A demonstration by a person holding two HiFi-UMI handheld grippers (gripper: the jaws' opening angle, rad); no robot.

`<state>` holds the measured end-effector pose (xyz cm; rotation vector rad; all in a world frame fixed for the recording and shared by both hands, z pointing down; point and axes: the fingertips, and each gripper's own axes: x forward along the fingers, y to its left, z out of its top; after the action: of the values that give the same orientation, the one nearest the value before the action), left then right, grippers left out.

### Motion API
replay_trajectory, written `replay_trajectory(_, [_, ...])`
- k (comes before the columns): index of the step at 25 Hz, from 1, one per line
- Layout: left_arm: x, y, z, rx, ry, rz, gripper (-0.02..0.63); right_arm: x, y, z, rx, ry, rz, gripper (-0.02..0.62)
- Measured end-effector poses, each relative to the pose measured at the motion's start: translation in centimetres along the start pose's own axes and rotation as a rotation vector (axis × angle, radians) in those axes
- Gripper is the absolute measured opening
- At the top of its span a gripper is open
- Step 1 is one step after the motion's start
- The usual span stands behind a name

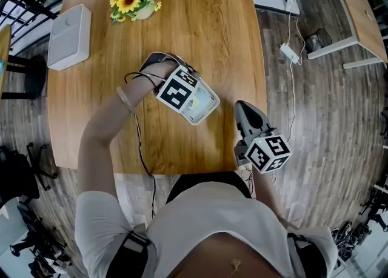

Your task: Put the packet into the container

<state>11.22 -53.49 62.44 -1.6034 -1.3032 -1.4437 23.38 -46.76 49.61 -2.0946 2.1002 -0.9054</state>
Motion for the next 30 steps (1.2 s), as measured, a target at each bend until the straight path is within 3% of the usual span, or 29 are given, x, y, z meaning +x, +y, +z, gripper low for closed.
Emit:
replay_trajectory(6, [-3.1,0.1,0.2,-0.12,-0.078,0.053,0.291,0.0,0.8,0.3,0.009,-0.011,0.041,0.011])
replay_trajectory(9, [-5.5,0.5,0.6,-0.207,-0.159,0.139,0.291,0.1,1.4,0.4,0.008,-0.011,0.073,0.011])
replay_trajectory(13, [-9.1,1.8,0.0,-0.364,-0.234,0.37,0.288,0.5,2.8,0.7,-0.006,-0.012,0.117,0.011])
replay_trajectory(14, [-9.8,2.2,-0.4,-0.402,-0.236,0.439,0.268,0.7,3.2,0.8,-0.015,-0.011,0.131,0.011])
replay_trajectory(16, [-11.1,2.9,-0.8,-0.486,-0.267,0.597,0.166,1.3,4.2,0.8,-0.037,-0.011,0.157,0.011])
replay_trajectory(18, [-12.3,3.2,-0.8,-0.599,-0.356,0.749,0.087,2.0,5.2,0.9,-0.063,-0.01,0.183,0.011])
replay_trajectory(24, [-15.2,1.4,-1.3,-0.98,-0.593,1.194,0.064,3.1,8.0,2.1,-0.122,-0.07,0.268,0.011])
replay_trajectory(27, [-16.4,-0.5,-0.8,-1.123,-0.709,1.313,0.055,3.6,8.6,2.1,-0.139,-0.067,0.267,0.011])
replay_trajectory(30, [-17.0,-2.4,0.2,-1.212,-0.775,1.38,0.055,3.4,9.0,1.9,-0.14,-0.069,0.268,0.011])
